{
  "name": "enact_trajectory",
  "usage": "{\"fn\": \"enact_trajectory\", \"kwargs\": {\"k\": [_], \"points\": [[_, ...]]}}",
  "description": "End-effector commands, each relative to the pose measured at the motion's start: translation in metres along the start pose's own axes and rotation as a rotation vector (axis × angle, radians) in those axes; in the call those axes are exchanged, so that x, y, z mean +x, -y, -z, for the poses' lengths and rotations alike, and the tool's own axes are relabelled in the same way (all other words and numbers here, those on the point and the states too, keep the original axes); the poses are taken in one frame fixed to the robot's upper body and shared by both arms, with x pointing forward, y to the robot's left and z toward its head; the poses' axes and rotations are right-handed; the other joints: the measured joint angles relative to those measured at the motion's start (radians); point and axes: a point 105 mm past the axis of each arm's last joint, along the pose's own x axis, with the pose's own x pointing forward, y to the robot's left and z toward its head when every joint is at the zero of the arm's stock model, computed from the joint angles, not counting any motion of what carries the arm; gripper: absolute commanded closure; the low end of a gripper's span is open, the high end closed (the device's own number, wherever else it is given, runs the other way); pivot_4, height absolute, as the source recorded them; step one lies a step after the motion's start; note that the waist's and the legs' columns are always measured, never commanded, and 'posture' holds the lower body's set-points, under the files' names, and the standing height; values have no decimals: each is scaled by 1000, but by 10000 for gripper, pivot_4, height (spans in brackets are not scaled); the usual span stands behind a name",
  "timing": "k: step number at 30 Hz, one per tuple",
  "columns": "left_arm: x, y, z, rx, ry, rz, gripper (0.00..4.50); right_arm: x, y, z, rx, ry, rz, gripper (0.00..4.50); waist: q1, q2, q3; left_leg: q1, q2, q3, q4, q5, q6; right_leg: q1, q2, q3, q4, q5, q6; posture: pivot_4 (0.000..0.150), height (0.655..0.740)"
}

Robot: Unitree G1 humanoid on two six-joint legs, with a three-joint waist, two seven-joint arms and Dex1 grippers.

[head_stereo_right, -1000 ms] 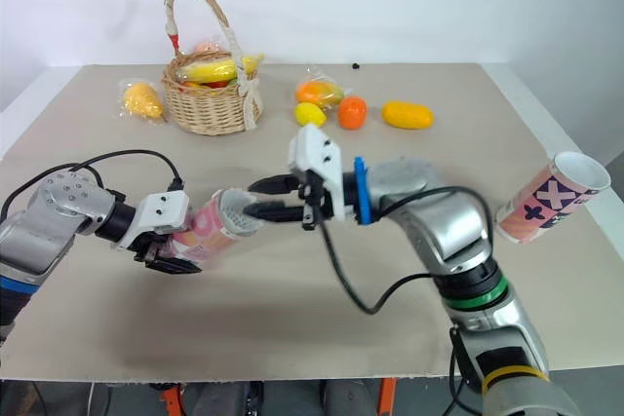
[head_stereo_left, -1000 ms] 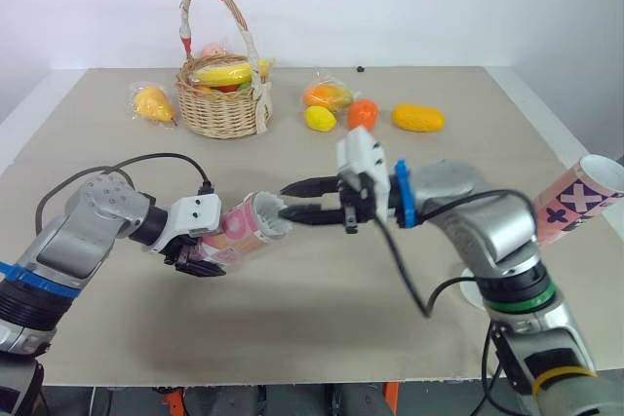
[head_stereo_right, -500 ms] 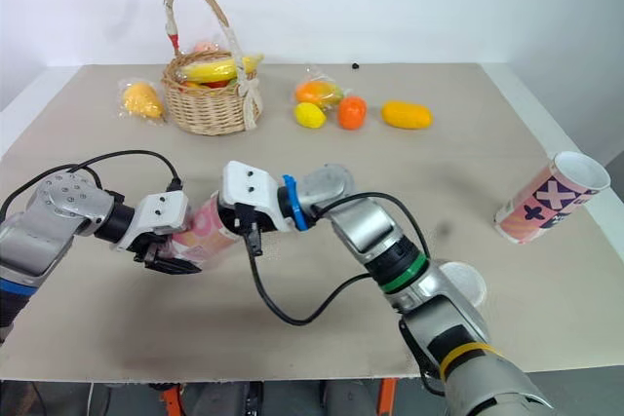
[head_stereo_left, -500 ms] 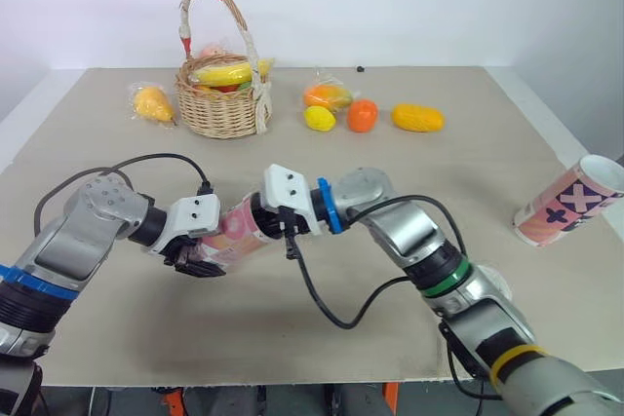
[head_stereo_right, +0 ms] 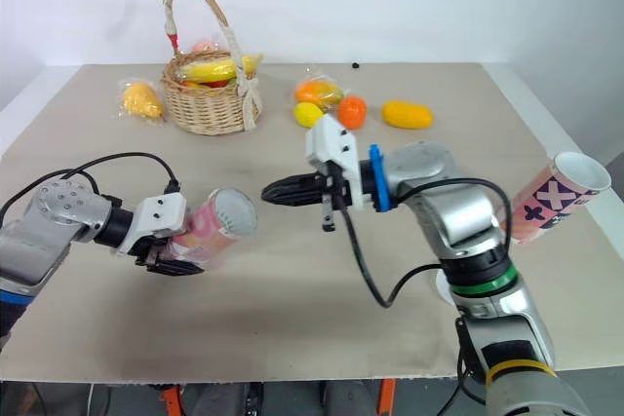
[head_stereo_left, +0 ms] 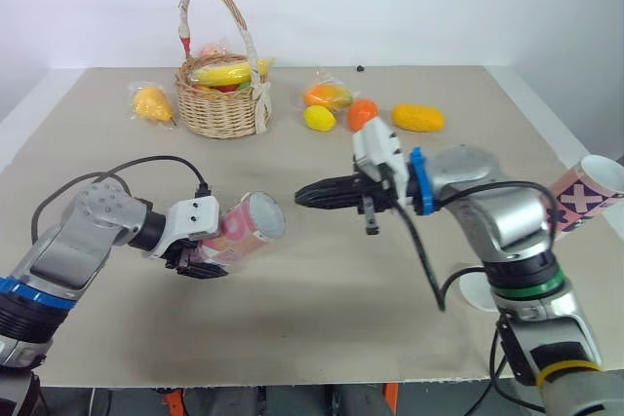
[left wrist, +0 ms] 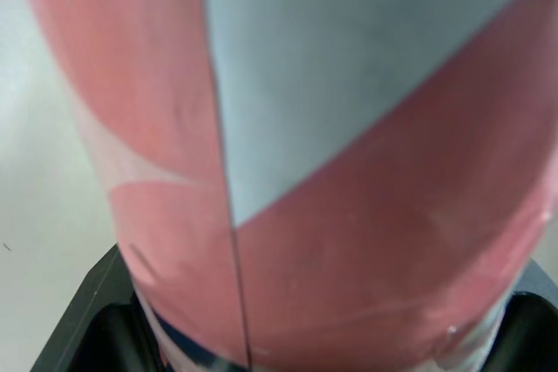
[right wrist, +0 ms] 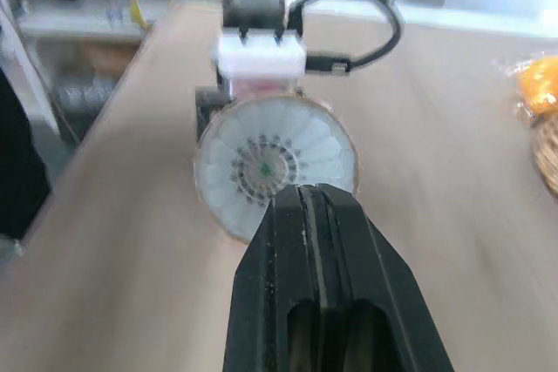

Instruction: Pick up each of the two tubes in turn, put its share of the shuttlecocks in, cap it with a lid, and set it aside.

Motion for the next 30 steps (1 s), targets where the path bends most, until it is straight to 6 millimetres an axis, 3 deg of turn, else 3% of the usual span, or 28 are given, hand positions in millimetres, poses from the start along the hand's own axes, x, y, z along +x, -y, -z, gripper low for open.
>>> {"fn": "enact_trajectory", "kwargs": {"k": [1,3,7,10,14,17,22,30], "points": [[-3,-9,-43,39,199,-66,12230,-55,4,-12,71,36,164,41793,4,-2,1,-2,0,-1,0,0,0,0,0,-1,0,0,0,1500,7400],[-1,-13,-56,38,281,-95,12230,-78,2,0,126,-17,234,35135,9,-4,2,-4,-2,-2,1,0,0,0,-2,-3,-1,0,1,1500,7400],[8,-17,-78,23,457,-162,12230,-115,-5,31,187,-154,361,15309,-5,-4,2,-4,-1,-2,1,-1,1,-1,-1,0,-2,0,2,1500,7400],[29,-23,-82,19,532,-253,12230,-149,-12,53,220,-288,455,1266,-3,-3,2,-3,-2,-1,1,-1,2,-1,0,1,-2,0,2,1500,7400],[50,-21,-87,-26,674,-329,12230,-178,-19,74,234,-417,520,524,-6,-3,3,-1,-4,0,1,-1,1,0,-1,4,-2,2,4,1500,7400],[67,-20,-76,-65,700,-383,12230,-191,-22,84,247,-464,546,524,-6,-4,3,0,-5,1,2,0,1,0,-1,6,-2,4,5,1500,7400],[98,-7,-59,-123,688,-391,12230,-207,-25,99,275,-520,568,524,-5,-3,3,4,-5,3,2,3,2,3,0,8,-2,4,10,1500,7400],[117,-2,-41,-183,674,-399,12230,-220,-34,126,298,-627,544,524,-3,-3,2,7,-6,4,1,5,0,5,-1,8,-2,6,11,1500,7400]]}}
